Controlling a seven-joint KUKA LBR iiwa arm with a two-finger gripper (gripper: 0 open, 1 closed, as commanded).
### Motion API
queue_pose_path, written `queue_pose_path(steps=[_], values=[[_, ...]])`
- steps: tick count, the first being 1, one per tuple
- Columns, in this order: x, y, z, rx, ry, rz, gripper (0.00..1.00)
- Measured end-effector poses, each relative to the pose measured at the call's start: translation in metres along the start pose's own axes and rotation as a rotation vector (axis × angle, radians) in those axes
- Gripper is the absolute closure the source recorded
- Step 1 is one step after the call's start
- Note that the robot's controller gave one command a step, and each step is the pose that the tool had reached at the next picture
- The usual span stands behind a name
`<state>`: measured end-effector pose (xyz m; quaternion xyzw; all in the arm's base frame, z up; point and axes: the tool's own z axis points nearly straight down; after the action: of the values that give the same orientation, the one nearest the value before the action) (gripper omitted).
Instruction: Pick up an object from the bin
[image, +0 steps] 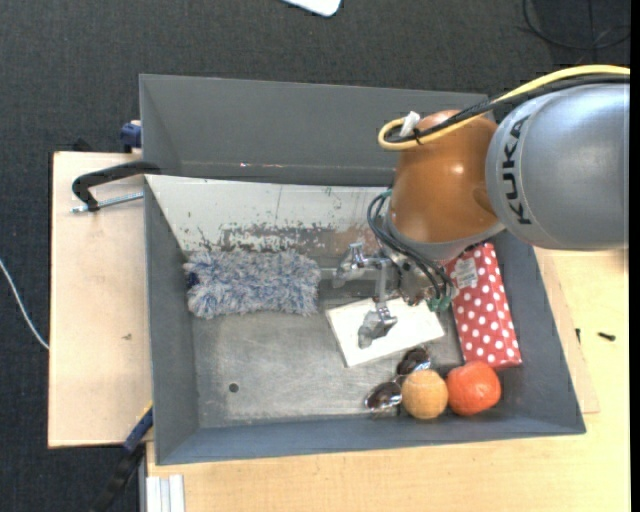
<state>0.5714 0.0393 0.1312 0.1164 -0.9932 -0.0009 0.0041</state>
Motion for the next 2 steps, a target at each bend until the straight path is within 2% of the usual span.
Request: queue_pose_path(steps=[1, 2], values=[[-0.021, 0.014, -0.017, 0.005, -0.028, 0.001, 0.0], [-0.002, 0.009, 0.054, 0.0, -0.029, 0.081, 1.0]])
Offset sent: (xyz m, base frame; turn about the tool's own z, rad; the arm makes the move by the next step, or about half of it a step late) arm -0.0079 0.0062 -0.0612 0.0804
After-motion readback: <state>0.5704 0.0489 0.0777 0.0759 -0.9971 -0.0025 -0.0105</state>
